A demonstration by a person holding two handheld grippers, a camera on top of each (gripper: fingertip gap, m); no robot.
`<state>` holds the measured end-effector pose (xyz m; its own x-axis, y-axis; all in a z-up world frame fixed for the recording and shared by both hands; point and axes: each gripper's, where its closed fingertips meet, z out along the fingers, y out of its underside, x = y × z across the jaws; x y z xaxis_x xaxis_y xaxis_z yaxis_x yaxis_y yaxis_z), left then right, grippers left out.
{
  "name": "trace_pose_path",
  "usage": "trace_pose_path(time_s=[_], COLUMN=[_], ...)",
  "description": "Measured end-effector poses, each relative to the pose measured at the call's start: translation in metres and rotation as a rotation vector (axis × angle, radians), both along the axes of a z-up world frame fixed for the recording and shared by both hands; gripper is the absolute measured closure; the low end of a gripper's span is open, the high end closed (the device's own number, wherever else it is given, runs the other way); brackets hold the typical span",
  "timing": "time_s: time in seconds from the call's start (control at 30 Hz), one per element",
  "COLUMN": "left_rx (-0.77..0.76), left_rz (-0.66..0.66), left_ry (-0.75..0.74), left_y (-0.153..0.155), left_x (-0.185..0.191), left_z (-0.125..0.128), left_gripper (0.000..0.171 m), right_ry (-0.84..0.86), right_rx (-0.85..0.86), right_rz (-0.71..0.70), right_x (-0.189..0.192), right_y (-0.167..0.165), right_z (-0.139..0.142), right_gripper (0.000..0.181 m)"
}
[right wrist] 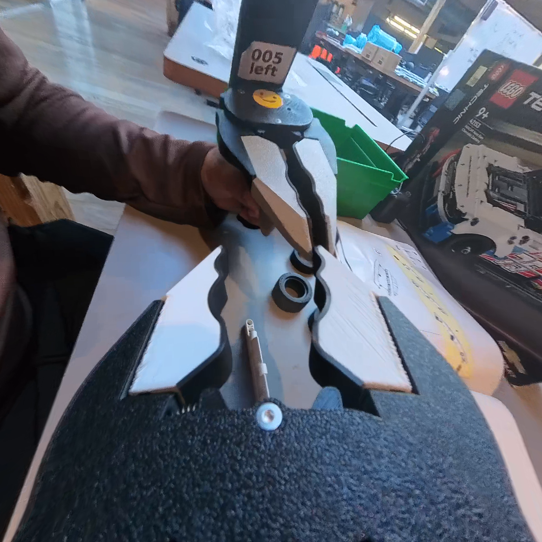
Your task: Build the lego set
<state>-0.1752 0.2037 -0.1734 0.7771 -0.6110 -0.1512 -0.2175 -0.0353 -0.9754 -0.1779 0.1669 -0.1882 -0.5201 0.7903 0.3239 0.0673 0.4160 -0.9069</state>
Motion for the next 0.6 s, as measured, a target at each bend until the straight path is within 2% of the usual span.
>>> trace_pose_path(time_s=[0.27,0.33,0.43,0.47,0.53,0.6], left_rx=[0.025,0.011,-0.046,-0.052,-0.030,-0.071], left_rz=[-0.050,-0.092,-0.137,-0.119,-0.059,-0.078], left_ry=[0.040,-0.005,-0.129,-0.122,-0.110,-0.171], left_y=[-0.007,-0.009,-0.008,-0.006,-0.002,-0.002], left_x=[0.011,0.015,0.018,0.016,0.005,0.002], left_z=[0.002,0.003,0.005,0.003,0.002,0.004], left_gripper=[0.168,0.167,0.168,0.168,0.157,0.155], right_ry=[-0.036,-0.050,-0.102,-0.116,-0.121,-0.187], right_rx=[-0.115,-0.132,-0.166,-0.153,-0.119,-0.116], right_rz=[0.098,0.116,0.134,0.115,0.039,-0.070], right_x=[0.013,0.017,0.023,0.025,0.030,0.037], right_y=[-0.004,-0.005,-0.005,-0.001,0.016,0.038], right_z=[0.008,0.010,0.012,0.012,0.012,0.004], right_gripper=[0.131,0.133,0.124,0.126,0.134,0.138])
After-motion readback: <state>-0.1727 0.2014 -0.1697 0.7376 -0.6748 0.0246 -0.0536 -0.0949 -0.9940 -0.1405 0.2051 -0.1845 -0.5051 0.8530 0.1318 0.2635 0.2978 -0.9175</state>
